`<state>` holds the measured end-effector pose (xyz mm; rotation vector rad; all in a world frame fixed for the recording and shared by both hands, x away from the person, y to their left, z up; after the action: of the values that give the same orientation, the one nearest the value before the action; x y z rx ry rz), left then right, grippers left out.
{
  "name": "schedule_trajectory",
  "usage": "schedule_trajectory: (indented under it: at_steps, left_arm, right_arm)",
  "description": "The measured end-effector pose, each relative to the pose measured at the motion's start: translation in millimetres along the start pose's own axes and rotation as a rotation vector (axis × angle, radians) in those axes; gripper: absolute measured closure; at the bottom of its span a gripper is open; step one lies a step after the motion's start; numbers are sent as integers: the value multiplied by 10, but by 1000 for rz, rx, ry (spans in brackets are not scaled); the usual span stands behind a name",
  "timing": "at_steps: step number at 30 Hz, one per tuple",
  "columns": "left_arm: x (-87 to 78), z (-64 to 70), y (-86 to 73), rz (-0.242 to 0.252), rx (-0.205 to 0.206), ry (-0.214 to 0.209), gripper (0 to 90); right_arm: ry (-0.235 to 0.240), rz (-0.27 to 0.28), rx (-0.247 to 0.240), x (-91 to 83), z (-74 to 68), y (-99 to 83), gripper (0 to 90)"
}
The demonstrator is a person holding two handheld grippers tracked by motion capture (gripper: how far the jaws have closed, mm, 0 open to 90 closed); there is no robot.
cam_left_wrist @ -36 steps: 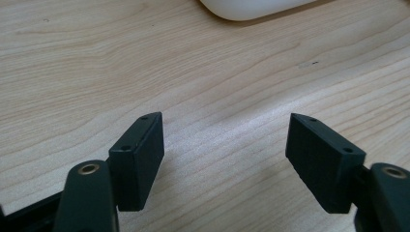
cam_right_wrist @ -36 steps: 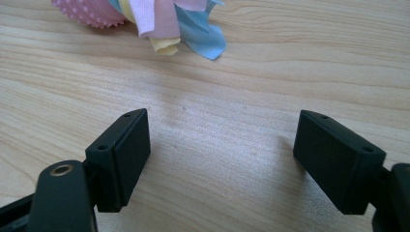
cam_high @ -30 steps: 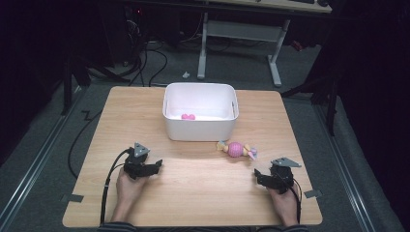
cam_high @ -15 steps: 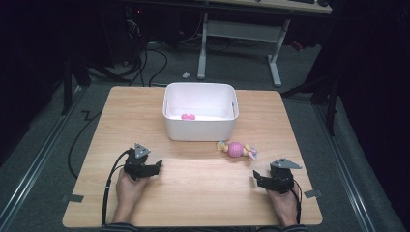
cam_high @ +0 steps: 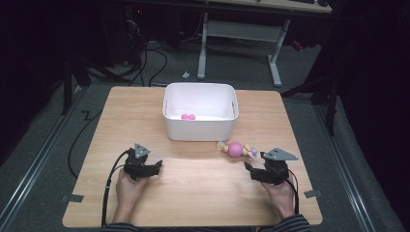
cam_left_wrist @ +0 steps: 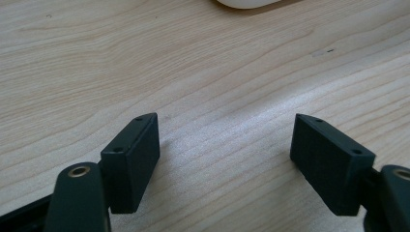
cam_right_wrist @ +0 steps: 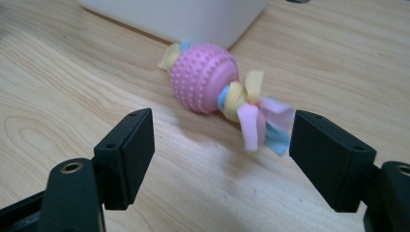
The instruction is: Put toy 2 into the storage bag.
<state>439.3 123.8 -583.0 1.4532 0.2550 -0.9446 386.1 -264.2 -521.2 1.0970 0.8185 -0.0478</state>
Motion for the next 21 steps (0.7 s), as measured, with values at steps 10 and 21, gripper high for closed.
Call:
schedule_trajectory:
  at_steps: [10, 21]
  left_arm:
    - [0, 4, -1, -2, 3, -3, 257]
    - [0, 5, -1, -1, 3, -3, 257]
  right_arm:
    - [37, 0, -36, 149, -19, 263, 250]
    - [61, -16, -34, 358, 10, 414, 251]
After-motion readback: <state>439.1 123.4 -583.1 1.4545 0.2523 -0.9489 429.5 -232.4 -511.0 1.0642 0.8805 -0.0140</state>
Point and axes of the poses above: each handheld gripper's, and its own axes: x roughly forward along the jaws, y roughly out of its top, z roughly to its right, the point moved 7 cm from there along x, roughly forward along the jaws, and after that the axes turned 12 degrees about -x, right-handed, at the moved point
